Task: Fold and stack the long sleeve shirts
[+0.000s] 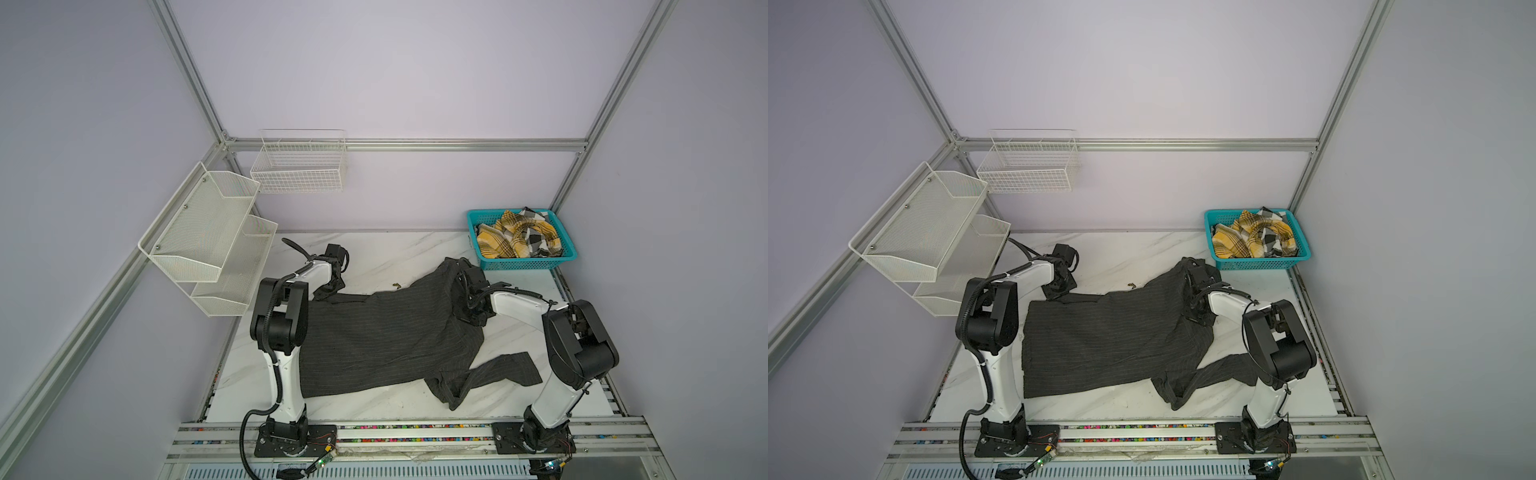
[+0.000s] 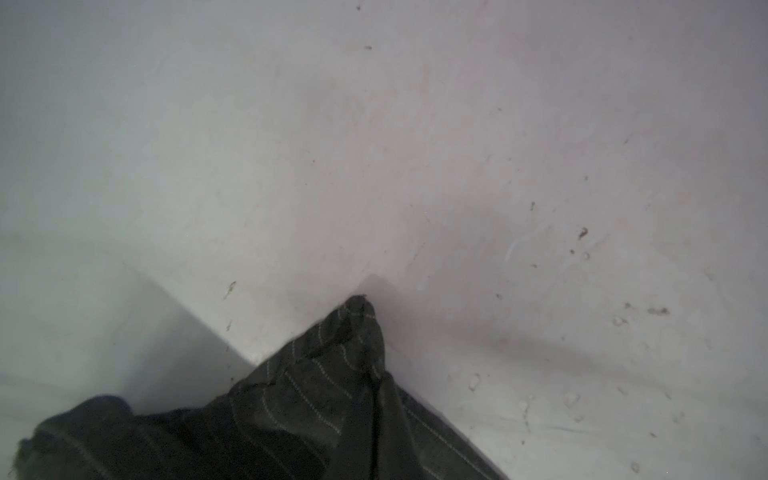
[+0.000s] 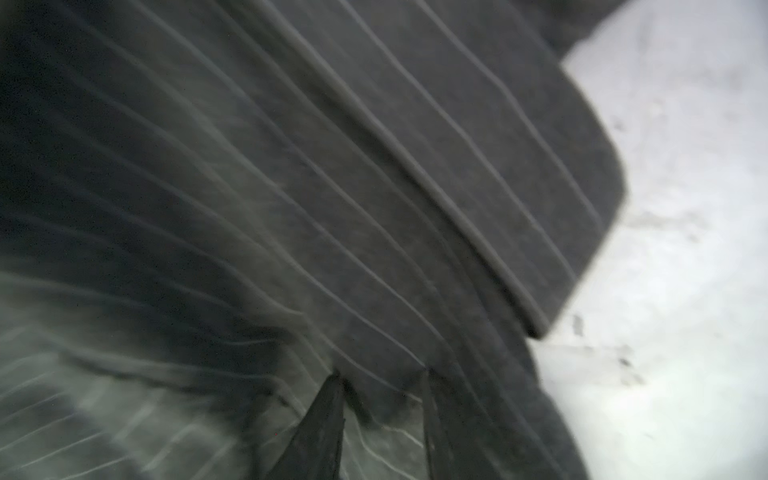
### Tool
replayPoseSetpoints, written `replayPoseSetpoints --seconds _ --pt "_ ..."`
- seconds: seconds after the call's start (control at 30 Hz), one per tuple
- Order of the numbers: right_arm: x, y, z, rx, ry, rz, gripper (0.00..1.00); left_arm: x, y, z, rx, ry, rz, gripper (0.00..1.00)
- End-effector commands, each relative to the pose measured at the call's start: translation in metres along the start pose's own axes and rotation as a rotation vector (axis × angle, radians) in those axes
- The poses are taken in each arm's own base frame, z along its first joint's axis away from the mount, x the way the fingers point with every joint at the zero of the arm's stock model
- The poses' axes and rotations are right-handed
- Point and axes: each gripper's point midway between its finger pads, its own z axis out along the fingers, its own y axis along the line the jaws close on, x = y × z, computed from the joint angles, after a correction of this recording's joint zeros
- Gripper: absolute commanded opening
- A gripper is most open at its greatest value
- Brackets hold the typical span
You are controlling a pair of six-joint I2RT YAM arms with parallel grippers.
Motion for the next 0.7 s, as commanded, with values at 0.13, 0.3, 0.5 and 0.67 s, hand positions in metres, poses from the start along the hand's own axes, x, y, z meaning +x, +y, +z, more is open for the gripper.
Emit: replayPoseSetpoints --seconds 0.13,0.3,0.5,0.67 --pt "0.036 -0.044 0.020 0.153 0.089 0.064 0.32 -0.138 -0.010 -0.142 0.161 -0.415 -0.199 0.00" --pt "0.031 -0.045 0.016 0.158 0.083 0.049 0.33 -0.167 0.012 -0.181 0.151 -0.570 -0.266 0.00" --pt "0.009 -0.001 -0.012 -0.013 0.046 -0.034 0.50 -0.163 0.010 -0.114 0.109 -0.449 -0.235 0.49" --pt "-0.020 0.025 -0.045 -0.068 -0.028 -0.096 0.53 -0.141 0.021 -0.109 0.096 -0.372 -0.253 0.75"
